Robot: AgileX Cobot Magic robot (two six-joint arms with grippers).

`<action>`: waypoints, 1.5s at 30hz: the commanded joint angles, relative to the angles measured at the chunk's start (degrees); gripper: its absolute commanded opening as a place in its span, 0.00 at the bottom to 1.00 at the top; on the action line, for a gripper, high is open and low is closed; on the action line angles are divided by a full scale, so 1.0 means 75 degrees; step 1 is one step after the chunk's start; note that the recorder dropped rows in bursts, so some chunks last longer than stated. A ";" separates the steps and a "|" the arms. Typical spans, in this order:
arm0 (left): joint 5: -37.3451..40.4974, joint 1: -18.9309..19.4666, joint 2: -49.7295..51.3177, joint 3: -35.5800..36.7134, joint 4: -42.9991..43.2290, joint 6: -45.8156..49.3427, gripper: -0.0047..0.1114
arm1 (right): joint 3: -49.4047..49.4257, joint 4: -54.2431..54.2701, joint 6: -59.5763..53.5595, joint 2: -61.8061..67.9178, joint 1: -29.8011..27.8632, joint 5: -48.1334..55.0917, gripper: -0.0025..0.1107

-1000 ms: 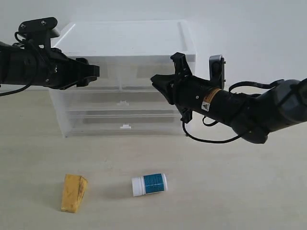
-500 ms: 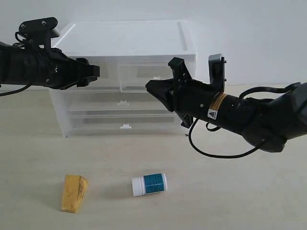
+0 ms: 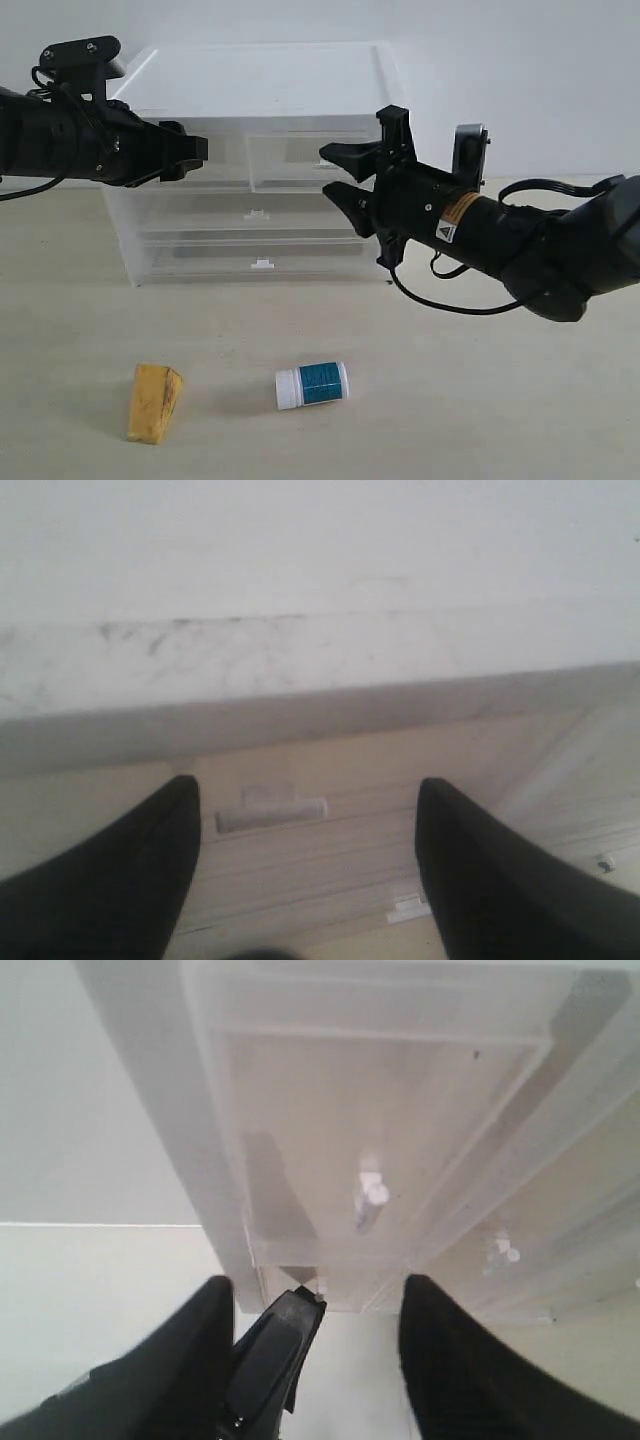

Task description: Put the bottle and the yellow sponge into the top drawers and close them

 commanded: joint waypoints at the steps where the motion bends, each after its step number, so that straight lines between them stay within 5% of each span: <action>1: -0.0485 0.0006 0.0010 -0.0145 0.0030 0.0128 0.55 | -0.0002 0.0252 0.0118 -0.0002 -0.0020 0.0038 0.49; 7: -0.0485 0.0006 0.0010 -0.0145 0.0030 0.0128 0.55 | -0.0002 0.0660 -0.0083 -0.0002 -0.0020 0.0255 0.31; 15: -0.0485 0.0006 0.0010 -0.0145 0.0030 0.0128 0.55 | -0.0002 0.0803 -0.0114 -0.0002 -0.0006 0.0311 0.43; 31: -0.0485 0.0006 0.0010 -0.0145 0.0030 0.0143 0.55 | -0.0483 0.1178 -0.0668 0.0016 0.0291 0.1318 0.43; 45: -0.0485 0.0006 0.0010 -0.0145 0.0030 0.0143 0.55 | -0.1004 0.1367 -0.0801 0.0750 0.0407 0.0680 0.43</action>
